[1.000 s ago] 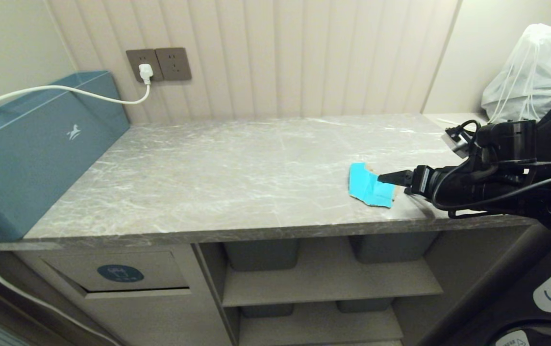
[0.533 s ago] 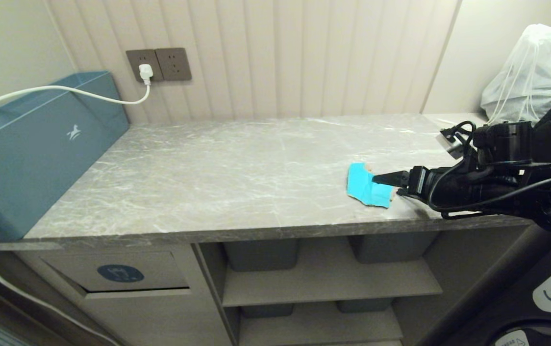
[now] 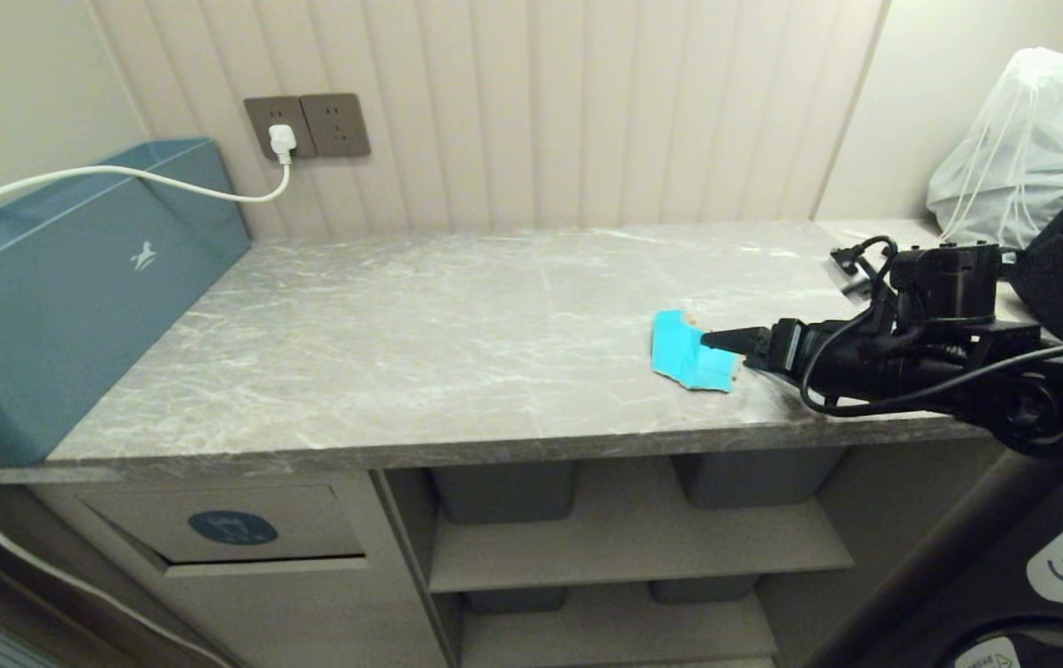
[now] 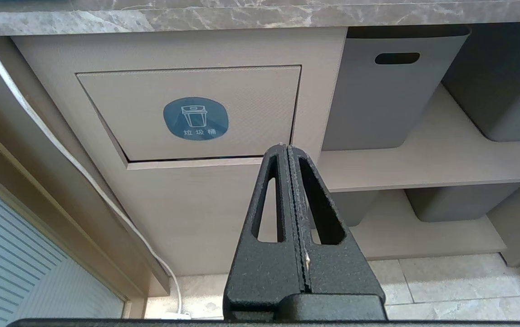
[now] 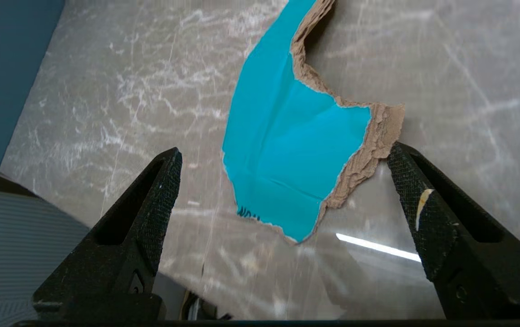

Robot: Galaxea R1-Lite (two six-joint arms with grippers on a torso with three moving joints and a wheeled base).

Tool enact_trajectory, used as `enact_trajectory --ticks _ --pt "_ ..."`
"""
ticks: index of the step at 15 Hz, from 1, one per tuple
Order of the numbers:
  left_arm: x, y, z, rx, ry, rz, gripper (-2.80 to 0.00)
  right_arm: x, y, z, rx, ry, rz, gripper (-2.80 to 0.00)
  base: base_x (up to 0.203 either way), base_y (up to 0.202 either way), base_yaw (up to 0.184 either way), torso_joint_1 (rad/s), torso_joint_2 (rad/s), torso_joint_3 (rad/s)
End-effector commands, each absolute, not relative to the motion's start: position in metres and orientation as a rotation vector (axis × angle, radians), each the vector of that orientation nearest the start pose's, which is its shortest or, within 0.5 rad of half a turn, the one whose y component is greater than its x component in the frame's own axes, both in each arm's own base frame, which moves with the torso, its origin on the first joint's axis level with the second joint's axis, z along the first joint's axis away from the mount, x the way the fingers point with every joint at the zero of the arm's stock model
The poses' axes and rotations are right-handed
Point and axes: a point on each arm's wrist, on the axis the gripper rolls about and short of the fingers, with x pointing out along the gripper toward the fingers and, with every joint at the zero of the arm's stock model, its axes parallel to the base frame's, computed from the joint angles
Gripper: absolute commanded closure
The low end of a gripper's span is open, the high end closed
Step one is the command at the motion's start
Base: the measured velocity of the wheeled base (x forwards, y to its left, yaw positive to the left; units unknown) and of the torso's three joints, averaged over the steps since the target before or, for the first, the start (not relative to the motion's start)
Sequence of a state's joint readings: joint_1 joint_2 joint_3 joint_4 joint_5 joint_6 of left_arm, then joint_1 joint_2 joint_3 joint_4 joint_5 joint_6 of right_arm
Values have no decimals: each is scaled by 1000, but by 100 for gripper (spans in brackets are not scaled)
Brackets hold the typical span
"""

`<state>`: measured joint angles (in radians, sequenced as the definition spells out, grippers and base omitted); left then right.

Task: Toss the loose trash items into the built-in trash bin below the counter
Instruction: Pick up the garbage

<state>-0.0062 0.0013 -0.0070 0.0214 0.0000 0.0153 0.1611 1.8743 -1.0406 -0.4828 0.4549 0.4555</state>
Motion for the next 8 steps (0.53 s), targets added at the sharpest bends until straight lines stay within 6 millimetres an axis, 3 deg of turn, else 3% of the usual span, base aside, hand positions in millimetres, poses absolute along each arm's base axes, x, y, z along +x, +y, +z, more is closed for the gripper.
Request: enact_trajectory --ticks 1,8 --pt "-23 0 75 15 15 -6 0 360 69 156 495 523 510 -280 0 0 0 0 0 0" --pt "-23 0 75 15 17 -6 0 386 67 162 478 459 469 -280 0 0 0 0 0 0"
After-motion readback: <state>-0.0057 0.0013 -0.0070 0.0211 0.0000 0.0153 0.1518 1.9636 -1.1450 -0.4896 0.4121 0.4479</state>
